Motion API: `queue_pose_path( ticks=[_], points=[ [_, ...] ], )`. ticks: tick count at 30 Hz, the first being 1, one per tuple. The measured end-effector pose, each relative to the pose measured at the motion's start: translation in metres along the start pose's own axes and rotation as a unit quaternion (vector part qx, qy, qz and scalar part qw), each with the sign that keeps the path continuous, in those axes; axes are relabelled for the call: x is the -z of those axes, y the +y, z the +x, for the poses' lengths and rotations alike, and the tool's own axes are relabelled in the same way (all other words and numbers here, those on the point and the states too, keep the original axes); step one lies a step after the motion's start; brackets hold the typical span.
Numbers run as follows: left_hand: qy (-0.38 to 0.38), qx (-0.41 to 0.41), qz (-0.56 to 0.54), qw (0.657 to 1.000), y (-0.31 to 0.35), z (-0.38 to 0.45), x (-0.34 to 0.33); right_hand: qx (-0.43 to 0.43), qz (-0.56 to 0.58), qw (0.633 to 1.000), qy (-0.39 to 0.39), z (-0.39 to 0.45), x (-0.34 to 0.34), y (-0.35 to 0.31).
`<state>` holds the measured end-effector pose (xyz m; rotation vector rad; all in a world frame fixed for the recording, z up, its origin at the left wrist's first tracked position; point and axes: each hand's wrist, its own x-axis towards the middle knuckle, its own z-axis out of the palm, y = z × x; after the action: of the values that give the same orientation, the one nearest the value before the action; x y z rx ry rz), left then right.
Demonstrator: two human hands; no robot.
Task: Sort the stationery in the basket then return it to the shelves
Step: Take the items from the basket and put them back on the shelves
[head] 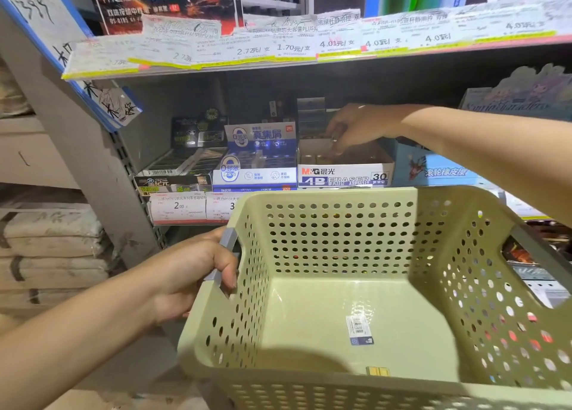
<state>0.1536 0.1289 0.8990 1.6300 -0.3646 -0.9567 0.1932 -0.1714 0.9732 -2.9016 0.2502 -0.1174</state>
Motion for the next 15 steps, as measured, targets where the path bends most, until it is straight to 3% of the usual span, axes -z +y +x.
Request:
queue_pose_path(
  ticks=[8, 15],
  points=[
    [-0.025, -0.017, 0.005, 1.0, -0.0018, -0.0038, -0.0017, -0.016, 0.014, 0.999, -0.024, -0.0046, -0.0018, 0.0016],
    [-0.043, -0.02, 0.0, 0.999, -0.0006, -0.0054, -0.0015, -0.005, -0.066, 0.998, -0.02, -0.0063, -0.0023, -0.0043]
  ],
)
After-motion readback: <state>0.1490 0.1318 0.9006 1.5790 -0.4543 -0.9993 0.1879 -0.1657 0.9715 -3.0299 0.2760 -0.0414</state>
